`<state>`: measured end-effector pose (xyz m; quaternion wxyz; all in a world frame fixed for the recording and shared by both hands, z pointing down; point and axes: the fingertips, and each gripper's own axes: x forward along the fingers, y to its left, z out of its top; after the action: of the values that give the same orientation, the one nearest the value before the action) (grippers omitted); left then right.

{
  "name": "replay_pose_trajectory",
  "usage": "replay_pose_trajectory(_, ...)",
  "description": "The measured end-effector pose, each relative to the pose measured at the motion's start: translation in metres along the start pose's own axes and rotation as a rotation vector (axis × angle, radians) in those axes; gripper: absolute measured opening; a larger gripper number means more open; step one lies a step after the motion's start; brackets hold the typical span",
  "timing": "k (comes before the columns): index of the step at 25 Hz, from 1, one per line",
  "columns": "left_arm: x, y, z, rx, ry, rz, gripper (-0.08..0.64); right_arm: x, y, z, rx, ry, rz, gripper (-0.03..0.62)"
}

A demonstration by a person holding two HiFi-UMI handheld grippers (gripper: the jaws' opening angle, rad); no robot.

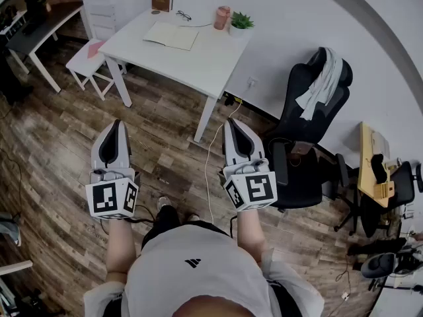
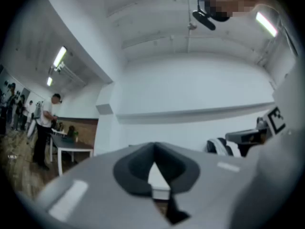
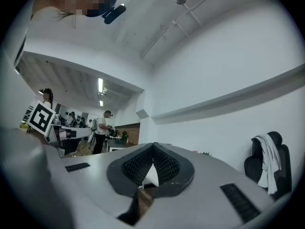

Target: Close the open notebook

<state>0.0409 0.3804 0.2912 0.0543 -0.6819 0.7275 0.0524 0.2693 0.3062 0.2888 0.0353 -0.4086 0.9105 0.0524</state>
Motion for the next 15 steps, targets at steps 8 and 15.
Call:
replay_pose_trajectory(8, 0.010, 0.006, -0.001, 0.004, -0.005, -0.016, 0.009, 0.012, 0.002, -0.003, -0.003, 0.007, -0.006, -0.009)
replay_pose_trajectory(15, 0.029, 0.021, -0.004, 0.005, -0.003, -0.024, 0.009, 0.034, 0.001, -0.006, 0.033, -0.012, -0.009, -0.012)
